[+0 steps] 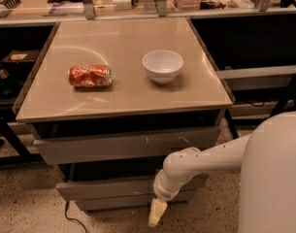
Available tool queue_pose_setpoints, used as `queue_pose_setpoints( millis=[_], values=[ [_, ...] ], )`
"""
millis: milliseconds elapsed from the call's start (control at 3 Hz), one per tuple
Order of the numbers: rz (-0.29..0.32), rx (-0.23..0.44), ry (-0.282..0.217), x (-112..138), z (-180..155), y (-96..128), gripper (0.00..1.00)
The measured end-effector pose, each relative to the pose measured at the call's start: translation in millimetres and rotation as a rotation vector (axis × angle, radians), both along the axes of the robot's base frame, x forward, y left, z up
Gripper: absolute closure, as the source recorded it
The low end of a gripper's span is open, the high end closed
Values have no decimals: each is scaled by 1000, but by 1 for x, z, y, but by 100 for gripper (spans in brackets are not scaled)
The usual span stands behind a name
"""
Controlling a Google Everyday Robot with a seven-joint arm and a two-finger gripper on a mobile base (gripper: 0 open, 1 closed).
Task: Open middle drawer
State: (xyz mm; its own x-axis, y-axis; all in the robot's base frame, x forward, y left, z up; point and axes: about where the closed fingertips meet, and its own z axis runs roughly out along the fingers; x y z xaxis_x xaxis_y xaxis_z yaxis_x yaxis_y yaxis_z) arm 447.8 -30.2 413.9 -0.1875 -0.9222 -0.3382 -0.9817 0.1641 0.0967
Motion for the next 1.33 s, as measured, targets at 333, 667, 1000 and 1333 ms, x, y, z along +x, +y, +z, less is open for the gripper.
queue_pose_setpoints(
  millis=[333,667,1000,1333],
  values=[
    [0,0,0,0,1,0,0],
    [-43,-43,97,-68,15,-32,0],
    [-33,-25,86,-60,15,-27,0],
    [-8,-14,85,-55,14,-22,0]
  ],
)
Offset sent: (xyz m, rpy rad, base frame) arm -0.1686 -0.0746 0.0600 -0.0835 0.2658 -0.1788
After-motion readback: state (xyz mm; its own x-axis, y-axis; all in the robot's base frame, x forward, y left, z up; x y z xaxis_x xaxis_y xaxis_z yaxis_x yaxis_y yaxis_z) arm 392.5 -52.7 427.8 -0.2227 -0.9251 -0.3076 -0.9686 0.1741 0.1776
